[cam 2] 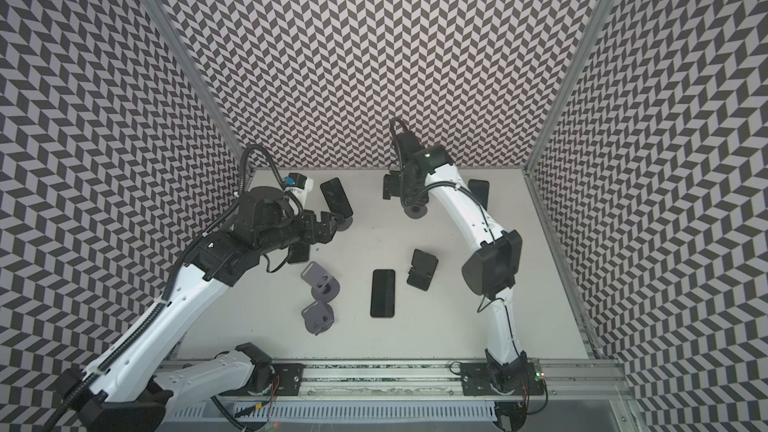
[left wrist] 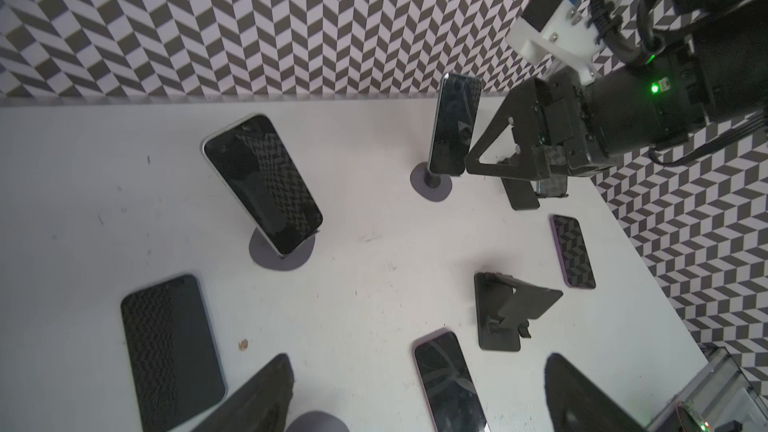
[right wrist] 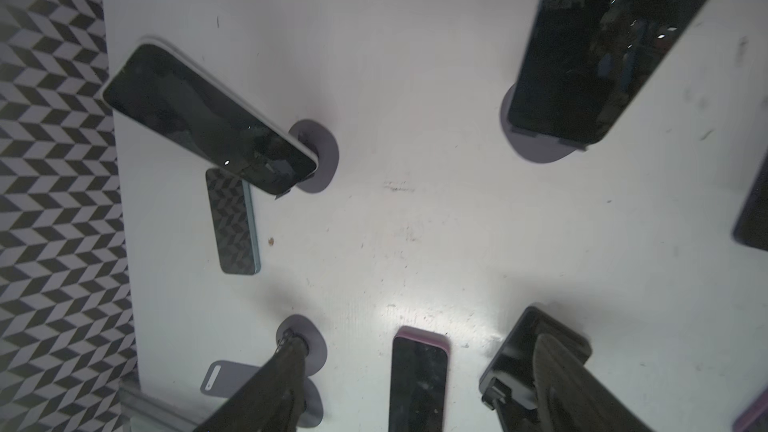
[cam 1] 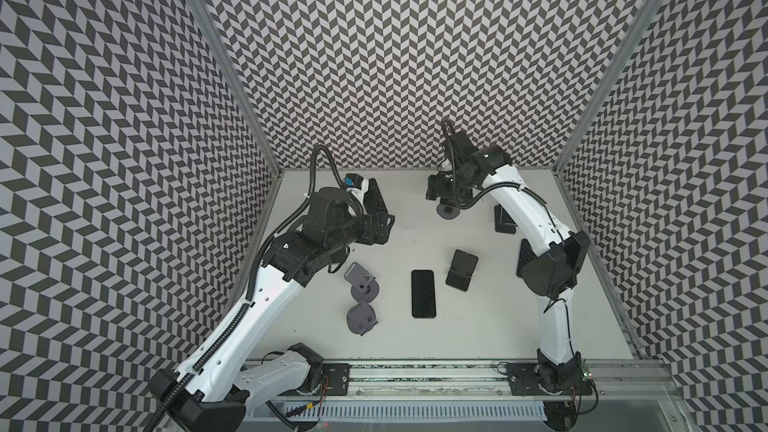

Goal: Remove the phone from the phone stand
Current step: 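Raise the right gripper toward the far stands while the left gripper advances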

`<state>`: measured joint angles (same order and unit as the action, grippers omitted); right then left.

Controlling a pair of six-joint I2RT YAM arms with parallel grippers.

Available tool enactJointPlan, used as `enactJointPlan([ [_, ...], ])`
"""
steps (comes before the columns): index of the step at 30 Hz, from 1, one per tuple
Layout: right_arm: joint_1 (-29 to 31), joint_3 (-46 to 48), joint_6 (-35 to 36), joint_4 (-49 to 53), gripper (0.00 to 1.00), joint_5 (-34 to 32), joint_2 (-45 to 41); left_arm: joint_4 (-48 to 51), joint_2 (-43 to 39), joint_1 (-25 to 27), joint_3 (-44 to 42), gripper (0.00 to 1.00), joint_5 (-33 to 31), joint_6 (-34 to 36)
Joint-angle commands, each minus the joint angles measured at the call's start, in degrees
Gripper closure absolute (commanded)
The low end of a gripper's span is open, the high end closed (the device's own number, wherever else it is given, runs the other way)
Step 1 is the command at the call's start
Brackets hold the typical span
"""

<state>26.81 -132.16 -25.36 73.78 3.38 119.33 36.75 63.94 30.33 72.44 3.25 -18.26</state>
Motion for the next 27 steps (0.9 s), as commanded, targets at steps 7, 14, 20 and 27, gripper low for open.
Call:
enactJointPlan([
  [7,-7.63,2.48,9.23,-8.01,0.16,-10.14,-6.39,-17.70,6.86,0.04,2.96,0.06,-3.84,1.88],
  [14,-9.84,11.97,8.46,-15.42,0.16,-10.76,-11.02,-11.91,12.64,-0.03,8.05,0.05,-15.23,-4.04],
  [20,-9.84,22.36,8.92,-29.71,0.16,-10.27,-16.87,-9.43,17.02,-2.92,10.45,0.05,-19.57,-9.27],
  [27,-9.56,15.05,6.40,-32.76,0.17,-6.61,-11.40,-10.19,17.73,-10.28,10.98,0.05,-20.52,-8.85],
])
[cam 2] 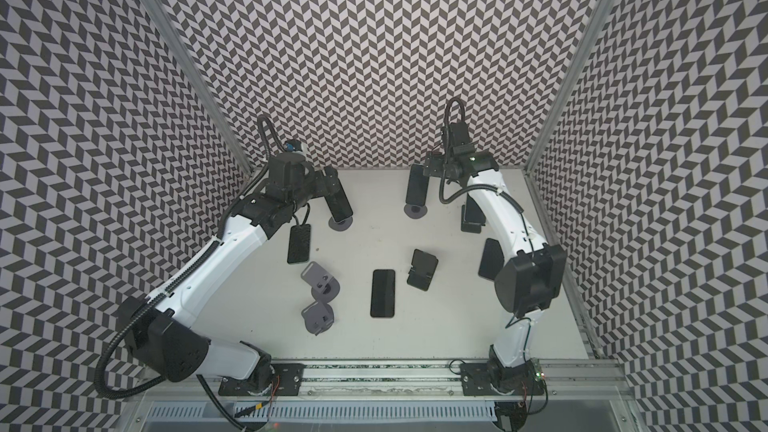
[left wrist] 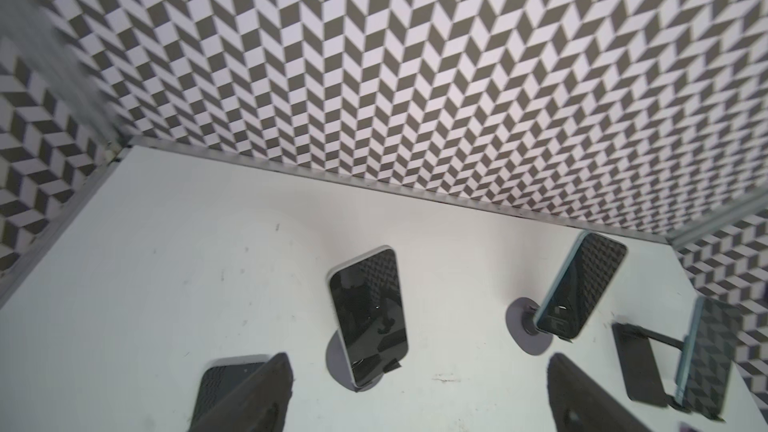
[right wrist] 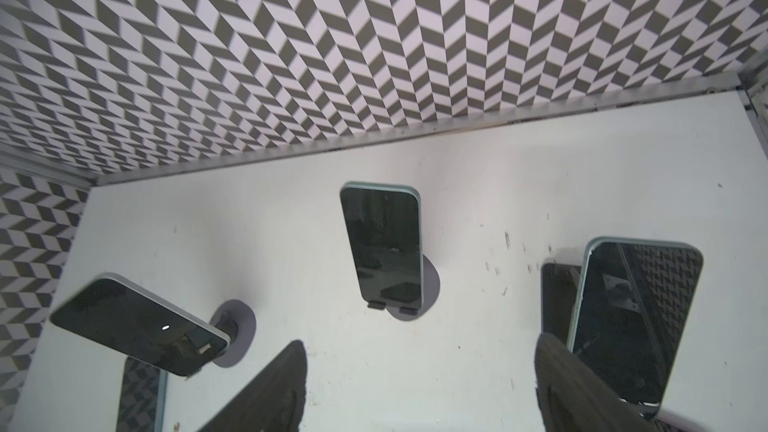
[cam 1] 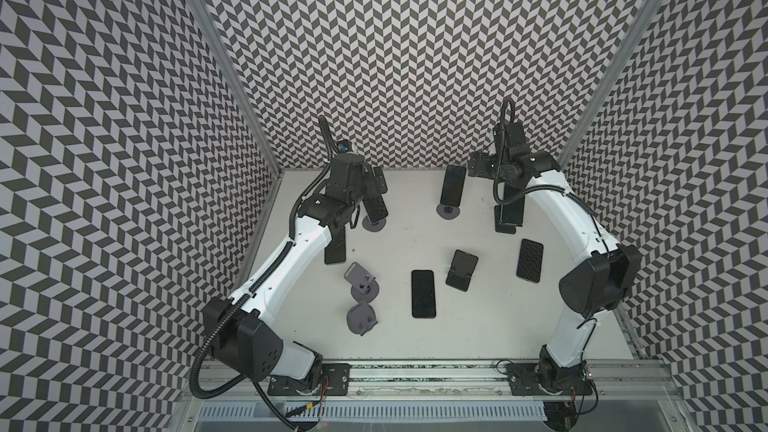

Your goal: Remove the phone from the phone stand

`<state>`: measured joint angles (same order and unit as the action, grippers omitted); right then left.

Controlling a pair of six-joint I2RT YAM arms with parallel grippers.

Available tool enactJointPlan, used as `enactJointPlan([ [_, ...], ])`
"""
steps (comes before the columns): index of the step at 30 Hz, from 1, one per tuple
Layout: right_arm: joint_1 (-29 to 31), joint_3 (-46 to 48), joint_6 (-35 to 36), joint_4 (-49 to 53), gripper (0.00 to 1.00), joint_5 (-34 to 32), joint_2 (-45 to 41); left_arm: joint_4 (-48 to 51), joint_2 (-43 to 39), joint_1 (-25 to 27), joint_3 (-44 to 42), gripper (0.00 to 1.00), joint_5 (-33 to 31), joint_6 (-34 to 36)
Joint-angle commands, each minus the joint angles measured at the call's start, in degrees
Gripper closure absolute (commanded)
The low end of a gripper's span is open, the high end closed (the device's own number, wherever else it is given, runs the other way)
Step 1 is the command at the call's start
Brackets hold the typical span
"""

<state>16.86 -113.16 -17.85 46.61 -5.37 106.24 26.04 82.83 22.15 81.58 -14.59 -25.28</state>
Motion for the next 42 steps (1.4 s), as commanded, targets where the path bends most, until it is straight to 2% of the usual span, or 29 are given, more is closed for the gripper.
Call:
enactJointPlan([
  [1,0.66,-4.54,-1.33,-5.10,0.17,3.30,2.36,0.57,-1.35,-2.28,1.83,0.05,-4.01,-1.82],
  [3,1.15,-4.26,-1.65,-4.45,0.17,5.31,2.66,1.06,-1.06,-2.22,2.05,0.05,-5.35,-2.29],
  [6,1.96,-2.33,-2.34,-3.06,0.18,8.94,1.49,2.28,0.39,-2.22,1.93,0.06,-4.86,-6.88],
  [10,4.34,4.94,-3.47,-4.52,0.18,13.01,-3.52,4.34,3.92,-2.20,1.81,0.07,-3.86,-13.49],
  [16,10.79,11.73,-2.23,-5.82,0.19,13.72,-9.19,7.33,10.64,-0.31,5.93,0.05,-6.16,-20.16],
  [20,13.16,16.57,-1.74,-8.56,0.19,14.95,-12.09,8.78,15.06,1.99,9.65,0.02,-10.33,-21.13],
  [30,14.16,22.81,-1.02,-10.90,0.19,17.75,-16.15,17.40,24.39,2.98,18.66,0.00,-17.16,-26.38],
  [42,14.21,24.80,-0.12,-11.86,0.19,19.08,-18.00,19.76,31.62,3.77,23.30,0.00,-16.25,-25.11],
])
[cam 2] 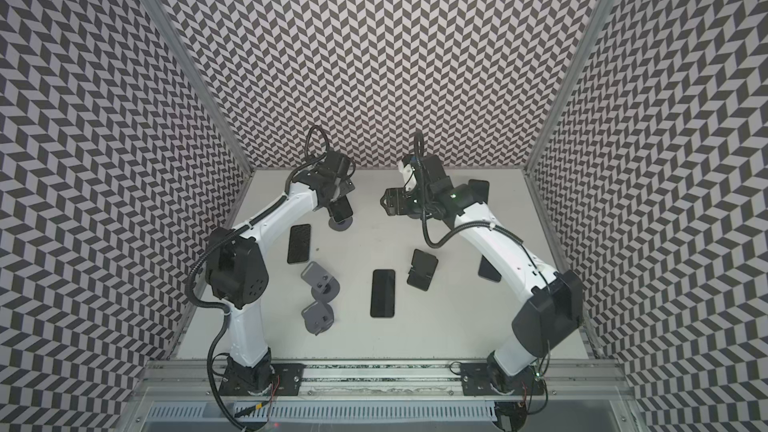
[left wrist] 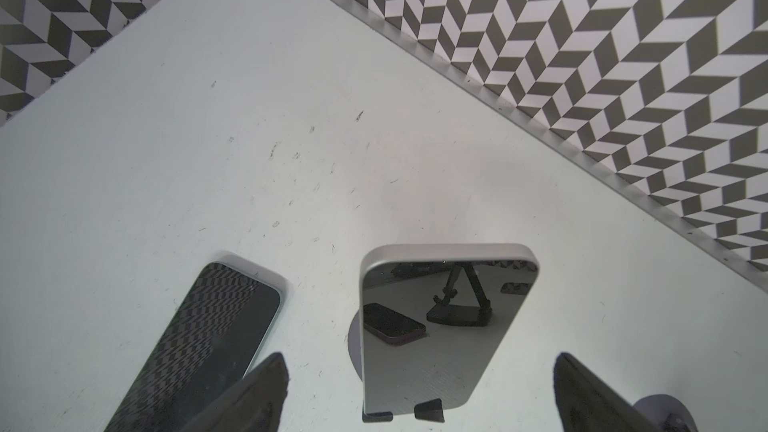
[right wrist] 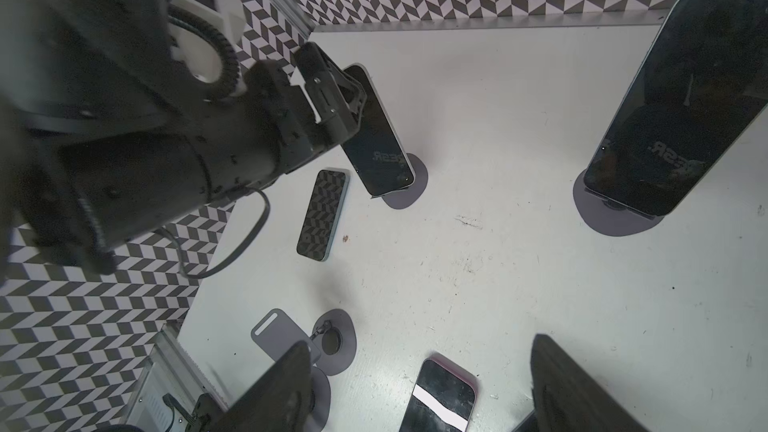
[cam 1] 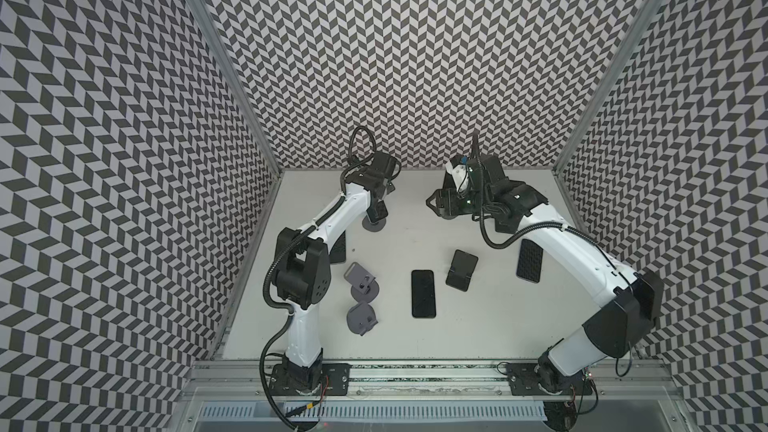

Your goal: Remove the phone from the phone stand

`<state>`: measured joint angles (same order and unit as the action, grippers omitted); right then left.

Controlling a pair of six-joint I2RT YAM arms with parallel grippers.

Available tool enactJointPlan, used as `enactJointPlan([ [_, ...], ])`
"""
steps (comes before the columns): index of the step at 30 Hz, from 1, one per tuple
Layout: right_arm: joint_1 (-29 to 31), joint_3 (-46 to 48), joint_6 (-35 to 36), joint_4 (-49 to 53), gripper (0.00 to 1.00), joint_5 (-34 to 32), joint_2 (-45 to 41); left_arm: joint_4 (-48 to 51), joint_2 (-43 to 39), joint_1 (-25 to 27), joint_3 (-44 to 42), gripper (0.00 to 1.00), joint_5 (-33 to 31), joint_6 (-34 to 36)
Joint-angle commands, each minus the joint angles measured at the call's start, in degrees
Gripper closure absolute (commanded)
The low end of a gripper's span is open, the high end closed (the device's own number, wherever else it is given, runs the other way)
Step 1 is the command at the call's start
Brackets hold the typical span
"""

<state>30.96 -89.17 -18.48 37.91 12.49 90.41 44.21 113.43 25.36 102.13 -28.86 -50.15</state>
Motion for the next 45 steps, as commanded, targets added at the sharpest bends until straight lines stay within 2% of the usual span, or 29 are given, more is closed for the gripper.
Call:
enactJointPlan([
  [1,0.20,0.92,0.41,-3.30,0.19,1.62,-2.11,1.86,1.72,0.67,3.58,0.00,-2.35,-0.01],
  [8,1.02,1.09,0.27,-3.28,0.20,2.14,-2.44,4.74,5.71,1.11,8.78,0.00,-3.99,1.63],
  [15,1.82,1.45,0.27,-3.39,0.20,2.45,-2.75,9.02,7.64,1.22,10.22,0.00,-5.93,-0.43],
  [45,3.14,2.24,1.28,-3.11,0.20,2.12,-3.40,9.30,11.54,0.93,14.38,0.02,-6.84,1.46],
])
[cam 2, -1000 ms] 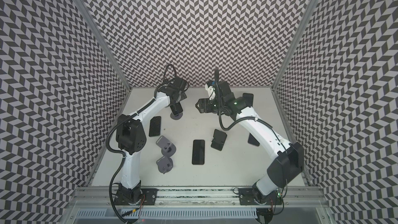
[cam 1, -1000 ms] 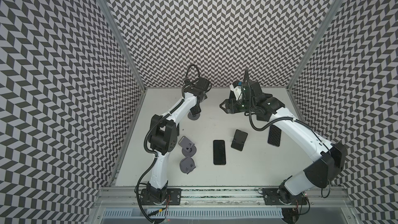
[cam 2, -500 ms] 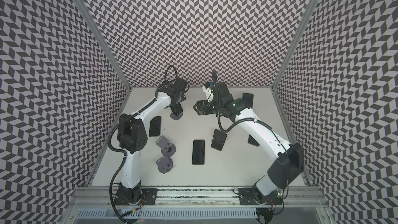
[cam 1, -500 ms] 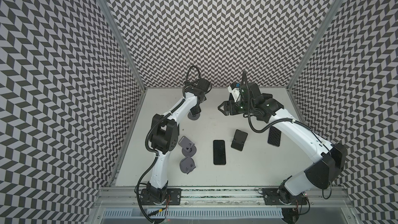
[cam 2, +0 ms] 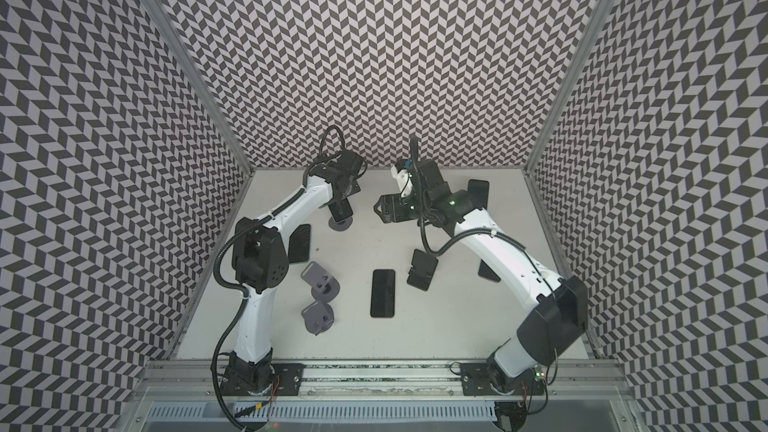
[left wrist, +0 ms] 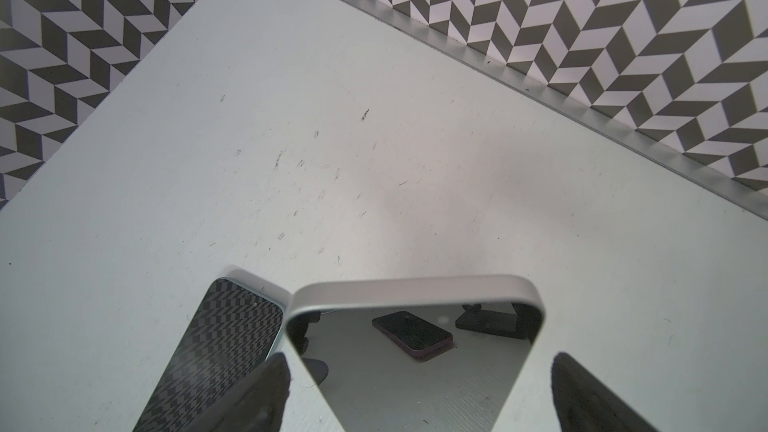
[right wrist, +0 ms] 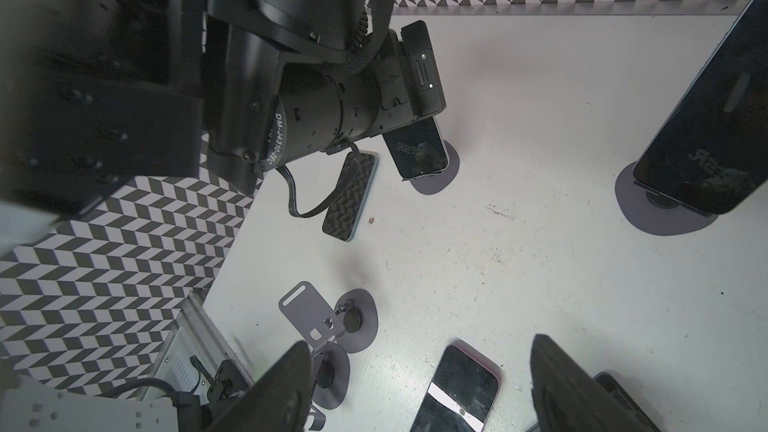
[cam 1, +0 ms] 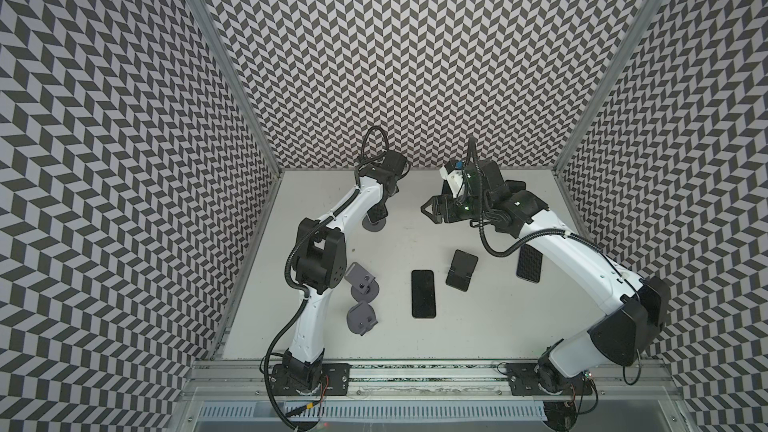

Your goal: Remove the phone from the phone stand

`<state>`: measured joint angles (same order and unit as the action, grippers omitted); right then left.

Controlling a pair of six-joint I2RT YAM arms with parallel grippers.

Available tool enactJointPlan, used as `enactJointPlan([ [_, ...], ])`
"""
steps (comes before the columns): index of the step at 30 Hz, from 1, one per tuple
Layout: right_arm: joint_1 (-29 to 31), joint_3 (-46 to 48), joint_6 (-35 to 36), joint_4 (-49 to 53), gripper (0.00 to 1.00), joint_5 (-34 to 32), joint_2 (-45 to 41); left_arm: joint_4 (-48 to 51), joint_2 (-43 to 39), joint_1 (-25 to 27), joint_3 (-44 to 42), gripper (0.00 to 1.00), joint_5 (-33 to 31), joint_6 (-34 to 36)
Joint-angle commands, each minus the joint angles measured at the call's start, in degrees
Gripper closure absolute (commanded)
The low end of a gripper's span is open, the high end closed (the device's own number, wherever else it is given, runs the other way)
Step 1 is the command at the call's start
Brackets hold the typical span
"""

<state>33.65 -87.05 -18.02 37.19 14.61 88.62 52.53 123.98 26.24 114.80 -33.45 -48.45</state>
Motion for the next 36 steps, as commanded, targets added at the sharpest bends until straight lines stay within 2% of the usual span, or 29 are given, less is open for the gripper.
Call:
enactJointPlan([
  [1,0.54,0.12,0.81,-2.48,0.20,-0.02,-1.61,0.82,1.15,-0.05,1.73,0.02,-2.13,-0.25],
  [25,0.55,0.20,1.40,-3.09,0.20,1.78,1.47,0.34,4.42,-1.23,4.45,0.06,-2.97,1.34],
  [36,0.60,-0.14,1.65,-2.97,0.21,2.07,2.07,0.85,4.56,-1.48,3.99,0.13,-2.61,0.61],
])
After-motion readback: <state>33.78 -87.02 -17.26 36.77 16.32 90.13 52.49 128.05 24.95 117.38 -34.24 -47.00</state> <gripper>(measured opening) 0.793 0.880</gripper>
